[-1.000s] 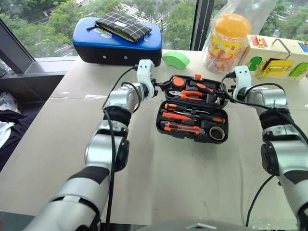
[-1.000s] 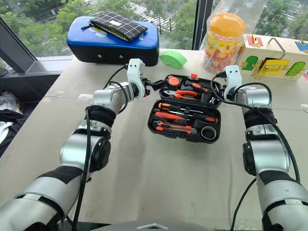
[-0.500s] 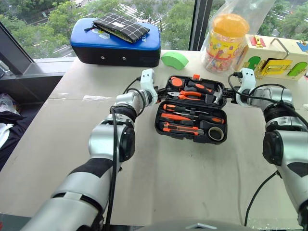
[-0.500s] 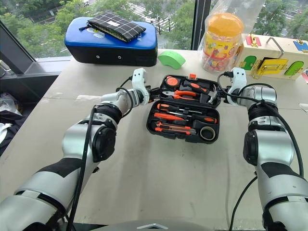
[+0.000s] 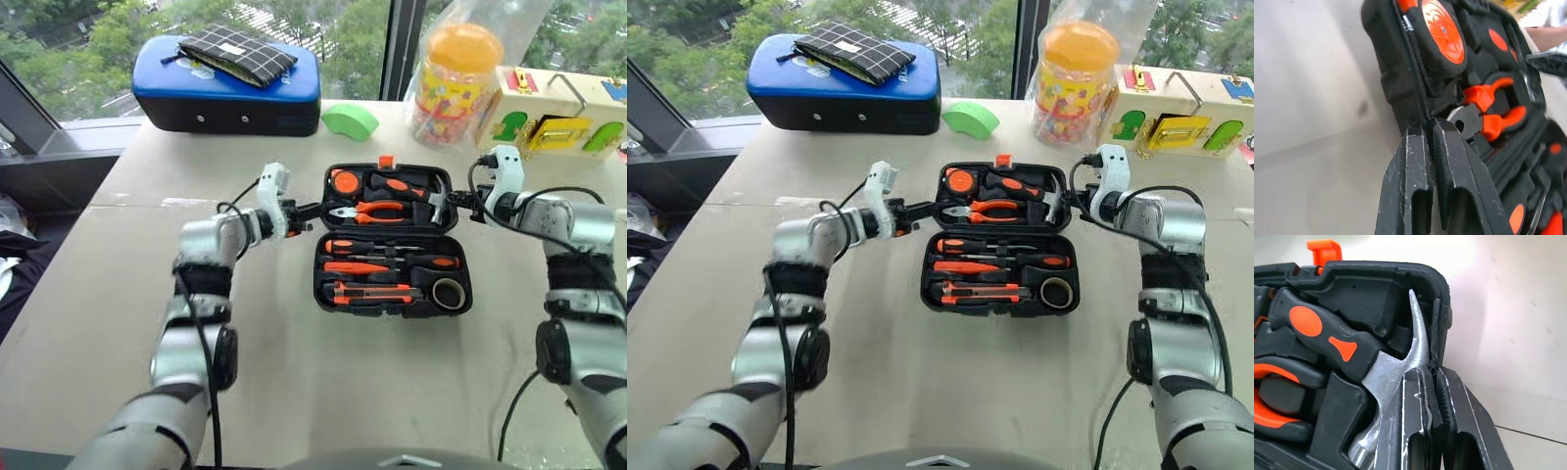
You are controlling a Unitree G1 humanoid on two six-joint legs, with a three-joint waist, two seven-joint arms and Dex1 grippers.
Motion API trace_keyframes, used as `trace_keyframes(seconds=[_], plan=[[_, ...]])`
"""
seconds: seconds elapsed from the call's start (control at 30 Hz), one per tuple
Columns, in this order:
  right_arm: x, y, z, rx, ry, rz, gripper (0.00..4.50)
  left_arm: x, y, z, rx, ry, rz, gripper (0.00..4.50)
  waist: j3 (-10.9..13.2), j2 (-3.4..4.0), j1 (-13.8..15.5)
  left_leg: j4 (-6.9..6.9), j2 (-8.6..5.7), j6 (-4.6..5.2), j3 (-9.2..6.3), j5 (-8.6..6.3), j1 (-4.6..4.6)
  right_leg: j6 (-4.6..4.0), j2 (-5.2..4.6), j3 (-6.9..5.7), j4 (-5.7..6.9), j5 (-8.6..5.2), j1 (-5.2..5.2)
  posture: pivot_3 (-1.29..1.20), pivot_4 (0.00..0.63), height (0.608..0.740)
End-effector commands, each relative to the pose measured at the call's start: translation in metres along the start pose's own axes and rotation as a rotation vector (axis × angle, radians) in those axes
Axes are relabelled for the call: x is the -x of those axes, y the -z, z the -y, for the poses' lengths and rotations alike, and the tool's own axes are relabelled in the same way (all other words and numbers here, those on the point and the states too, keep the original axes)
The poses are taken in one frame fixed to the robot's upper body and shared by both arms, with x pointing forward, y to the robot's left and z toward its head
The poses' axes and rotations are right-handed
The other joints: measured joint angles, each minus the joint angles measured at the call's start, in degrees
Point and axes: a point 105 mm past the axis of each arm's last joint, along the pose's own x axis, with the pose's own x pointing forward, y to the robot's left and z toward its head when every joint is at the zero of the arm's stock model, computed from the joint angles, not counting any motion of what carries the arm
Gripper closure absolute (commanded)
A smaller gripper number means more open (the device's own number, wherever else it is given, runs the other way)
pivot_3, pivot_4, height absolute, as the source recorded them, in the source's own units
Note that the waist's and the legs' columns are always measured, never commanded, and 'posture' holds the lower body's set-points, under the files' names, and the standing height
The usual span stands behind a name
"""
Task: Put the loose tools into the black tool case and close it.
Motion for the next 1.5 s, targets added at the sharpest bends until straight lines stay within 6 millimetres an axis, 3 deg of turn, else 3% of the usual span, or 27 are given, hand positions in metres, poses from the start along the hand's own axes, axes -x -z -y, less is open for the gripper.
trace_keyframes(seconds=[0.03, 0.2, 0.27, 0.37, 0.57, 0.77, 0.8, 0.87, 0.93, 0.97, 1.0, 1.07, 1.17, 1.2, 1.3, 1.5], plan=[[0.02, -0.054, -0.045, 0.183, -0.146, 0.282, 4.5, 0.003, -0.027, 0.032, -0.285, 0.059, 0.137, 4.47, 0.0, 0.04, 0.4, 0.03, -0.01, -0.16, 0.11, 0.1, 0.0, 0.0, -0.02, 0.02, -0.04, 0.0, 0.01, 0.0, 0.15, 0.74], [0.044, -0.062, -0.063, 0.459, -0.108, 0.433, 4.5, 0.011, -0.025, 0.031, -0.674, -0.01, 0.206, 4.47, 0.0, 0.04, 0.8, 0.19, -0.04, -0.1, 0.16, 0.1, 0.03, -0.01, -0.03, 0.06, -0.25, 0.0, 0.1, 0.0, 0.15, 0.74], [0.052, -0.05, -0.068, 0.572, -0.103, 0.429, 4.5, 0.015, -0.022, 0.03, -0.802, -0.022, 0.228, 4.47, 0.0, 0.03, 1.1, 0.21, -0.04, -0.09, 0.16, 0.1, 0.05, -0.01, -0.04, 0.07, -0.26, 0.0, 0.13, 0.0, 0.15, 0.74], [0.063, -0.032, -0.068, 0.606, -0.093, 0.415, 4.5, 0.02, -0.013, 0.026, -0.977, -0.031, 0.221, 4.47, 0.0, 0.01, 1.4, 0.2, -0.03, -0.09, 0.14, 0.09, 0.04, -0.01, -0.04, 0.07, -0.29, 0.0, 0.13, 0.0, 0.15, 0.74], [0.078, -0.002, -0.056, 0.643, -0.032, 0.366, 4.5, 0.026, 0.005, 0.017, -1.143, -0.007, 0.177, 4.47, 0.0, 0.01, 1.1, 0.19, 0.02, -0.06, 0.2, 0.09, 0.12, -0.01, -0.02, 0.07, -0.27, -0.01, 0.14, 0.0, 0.15, 0.74], [0.095, 0.023, -0.065, 0.729, -0.054, 0.308, 4.5, 0.041, 0.021, 0.008, -1.249, 0.07, 0.066, 4.47, -0.1, -0.03, 1.0, 0.21, 0.03, -0.06, 0.17, 0.08, 0.16, 0.0, 0.01, 0.05, -0.25, -0.02, 0.19, 0.0, 0.15, 0.74], [0.1, 0.039, -0.068, 0.749, -0.111, 0.241, 4.05, 0.052, 0.024, 0.003, -1.102, 0.093, 0.001, 3.97, -0.1, -0.04, 0.9, 0.2, 0.04, -0.06, 0.17, 0.08, 0.18, 0.0, 0.01, 0.04, -0.25, -0.02, 0.2, 0.0, 0.15, 0.74], [0.112, 0.058, -0.065, 0.806, -0.127, 0.145, 3.66, 0.095, 0.045, -0.01, -0.749, 0.193, -0.286, 3.58, -0.2, -0.06, 0.4, 0.19, 0.09, -0.06, 0.17, 0.08, 0.18, 0.0, 0.06, 0.04, -0.23, -0.03, 0.2, 0.0, 0.15, 0.74], [0.131, 0.078, -0.054, 0.799, -0.154, -0.011, 2.72, 0.144, 0.02, -0.005, -0.337, 0.213, -0.342, 2.67, -0.1, -0.27, -0.7, 0.17, 0.38, -0.07, 0.17, 0.07, 0.21, -0.03, 0.33, 0.09, -0.19, -0.08, 0.15, 0.0, 0.15, 0.74], [0.144, 0.086, -0.049, 0.793, -0.164, -0.076, 2.28, 0.164, -0.001, 0.005, -0.201, 0.24, -0.318, 2.22, 0.0, -0.51, -0.9, 0.19, 0.55, -0.07, 0.1, 0.07, 0.15, -0.11, 0.47, 0.07, -0.09, -0.12, 0.12, 0.0, 0.15, 0.74], [0.157, 0.091, -0.05, 0.748, -0.195, -0.121, 2.19, 0.18, -0.011, 0.014, -0.154, 0.265, -0.317, 1.8, 0.2, -0.7, -0.7, 0.19, 0.82, -0.07, -0.04, 0.07, 0.17, -0.23, 0.6, -0.08, -0.08, -0.2, 0.12, 0.0, 0.15, 0.74], [0.183, 0.093, -0.065, 0.61, -0.307, -0.163, 2.19, 0.197, -0.02, 0.021, -0.19, 0.27, -0.327, 1.8, 0.1, -0.46, -0.4, 0.23, 0.89, -0.08, -0.26, 0.07, 0.25, -0.31, 0.64, -0.31, -0.03, -0.26, 0.21, 0.0, 0.15, 0.74], [0.205, 0.102, -0.087, 0.537, -0.441, -0.256, 3.01, 0.198, -0.018, 0.055, -0.151, 0.401, -0.357, 2.61, 0.1, 0.1, 0.6, 0.05, 0.8, -0.1, -0.05, 0.05, 1.09, -0.7, 0.29, 0.04, -0.12, -0.53, 0.78, 0.0, 0.15, 0.74], [0.206, 0.105, -0.094, 0.512, -0.47, -0.264, 3.5, 0.195, -0.015, 0.063, -0.157, 0.429, -0.366, 3.07, 0.2, -0.02, 0.8, 0.04, 0.78, -0.11, 0.03, 0.04, 1.24, -0.71, 0.22, 0.09, -0.12, -0.6, 0.86, 0.0, 0.15, 0.74], [0.197, 0.117, -0.103, 0.496, -0.507, -0.299, 4.47, 0.182, 0.002, 0.084, -0.225, 0.511, -0.406, 4.35, 0.2, -0.46, 1.0, 0.06, 0.85, -0.12, -0.03, 0.04, 1.24, -0.73, 0.14, 0.06, -0.13, -0.62, 0.89, 0.0, 0.15, 0.74], [0.152, 0.127, -0.088, 0.499, -0.393, -0.298, 4.5, 0.153, 0.025, 0.097, -0.416, 0.538, -0.403, 4.47, 0.3, -0.92, 0.9, 0.09, 0.72, -0.12, 0.15, 0.04, 0.99, -0.87, -0.17, 0.2, -0.22, -0.54, 0.67, 0.0, 0.15, 0.74]])
